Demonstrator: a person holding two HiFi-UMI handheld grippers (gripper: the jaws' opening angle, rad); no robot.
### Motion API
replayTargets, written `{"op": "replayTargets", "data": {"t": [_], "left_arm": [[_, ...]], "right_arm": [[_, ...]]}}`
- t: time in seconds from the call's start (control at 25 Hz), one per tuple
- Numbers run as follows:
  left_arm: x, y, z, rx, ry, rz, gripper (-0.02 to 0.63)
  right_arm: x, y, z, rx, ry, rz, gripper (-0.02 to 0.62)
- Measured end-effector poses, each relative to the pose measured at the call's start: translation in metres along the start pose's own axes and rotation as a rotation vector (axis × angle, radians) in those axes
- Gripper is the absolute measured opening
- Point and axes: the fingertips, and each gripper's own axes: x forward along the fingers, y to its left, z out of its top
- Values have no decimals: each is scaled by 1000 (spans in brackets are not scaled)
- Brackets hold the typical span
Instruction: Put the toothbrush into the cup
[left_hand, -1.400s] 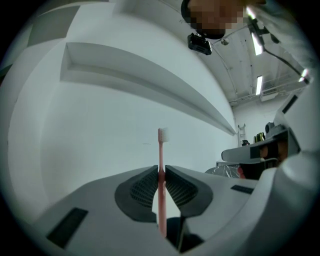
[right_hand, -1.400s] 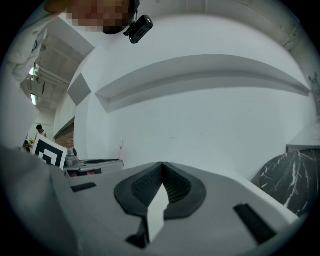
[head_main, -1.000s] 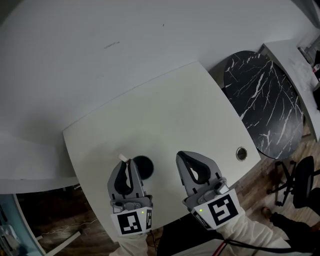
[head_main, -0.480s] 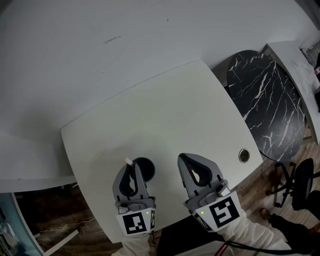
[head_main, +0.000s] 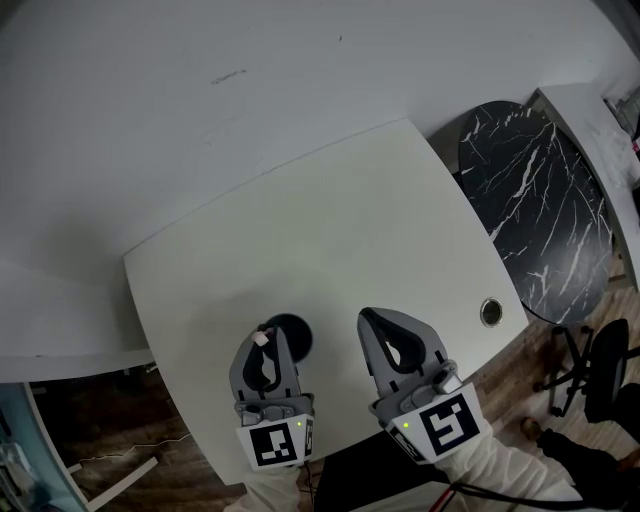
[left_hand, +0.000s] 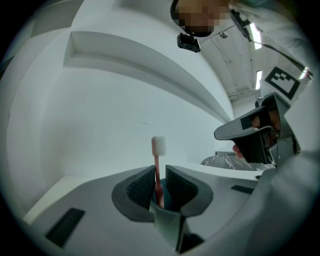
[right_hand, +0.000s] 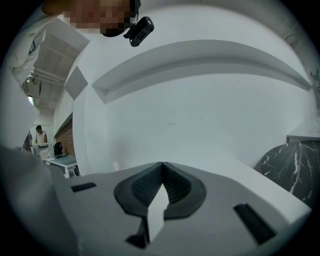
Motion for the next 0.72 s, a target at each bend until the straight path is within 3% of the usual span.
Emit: {"op": "replayTargets", "data": {"t": [0.44, 0.52, 0.72], "left_arm": [[-3, -3, -6, 1, 45, -5, 60], [-4, -3, -9, -6, 55, -6, 103], [-5, -7, -9, -10, 69, -17, 135]], "right_arm": [[-3, 3, -1, 10, -2, 5, 3], [-3, 4, -1, 12, -3, 8, 3], [-8, 6, 2, 13, -9, 13, 3]]}}
